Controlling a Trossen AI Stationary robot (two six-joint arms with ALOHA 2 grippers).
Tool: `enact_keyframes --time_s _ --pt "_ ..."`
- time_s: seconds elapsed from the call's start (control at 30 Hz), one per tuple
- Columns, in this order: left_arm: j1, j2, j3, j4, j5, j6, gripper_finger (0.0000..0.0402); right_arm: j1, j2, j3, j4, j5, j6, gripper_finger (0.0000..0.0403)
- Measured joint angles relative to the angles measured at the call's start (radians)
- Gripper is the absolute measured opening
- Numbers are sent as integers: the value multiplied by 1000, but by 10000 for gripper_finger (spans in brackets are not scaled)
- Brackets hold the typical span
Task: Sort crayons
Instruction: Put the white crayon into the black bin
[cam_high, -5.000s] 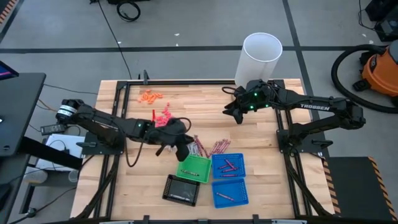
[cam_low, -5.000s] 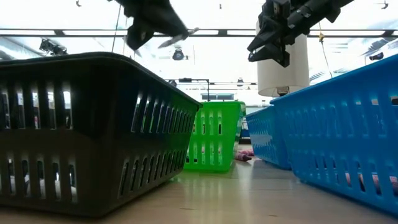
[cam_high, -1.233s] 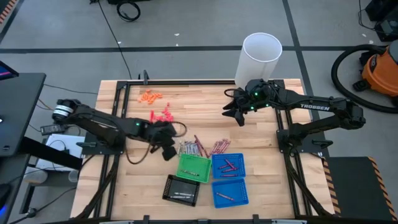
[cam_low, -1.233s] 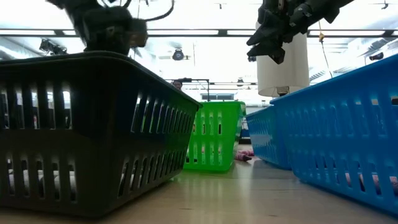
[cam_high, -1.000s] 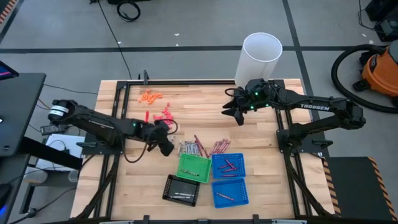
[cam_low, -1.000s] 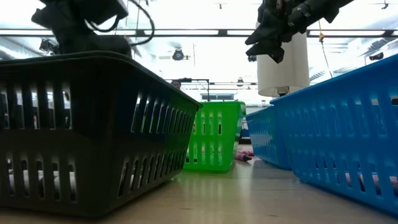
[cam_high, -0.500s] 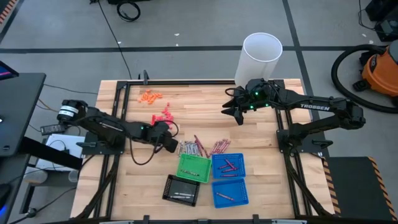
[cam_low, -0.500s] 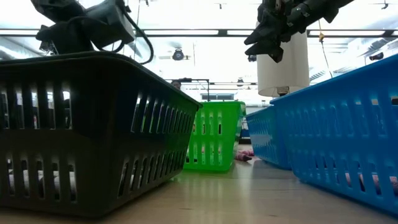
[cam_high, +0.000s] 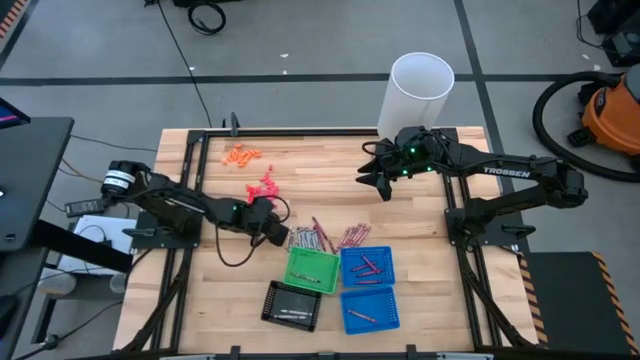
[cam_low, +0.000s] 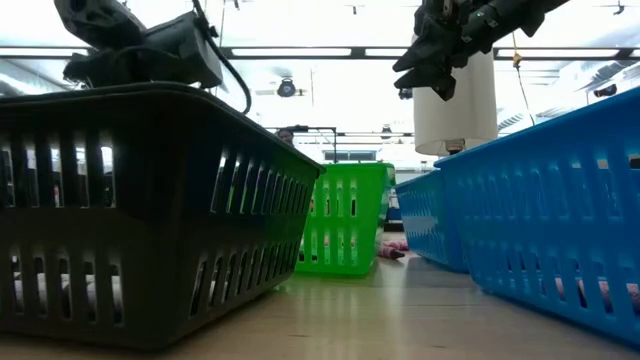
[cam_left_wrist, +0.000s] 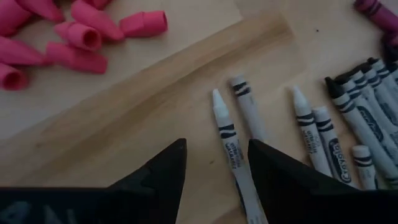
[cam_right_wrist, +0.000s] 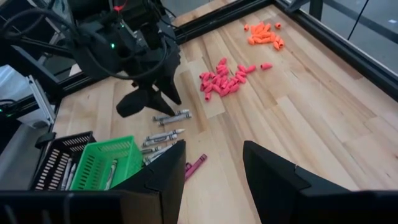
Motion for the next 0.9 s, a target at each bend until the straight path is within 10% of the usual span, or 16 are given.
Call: enact_keyframes --time_s 0.33,0.9 --pt "0 6 1 -12 10 2 166 1 0 0 0 -1 6 169" --pt "1 4 1 -70 100 -15 11 1 0 0 0 -5 7 169"
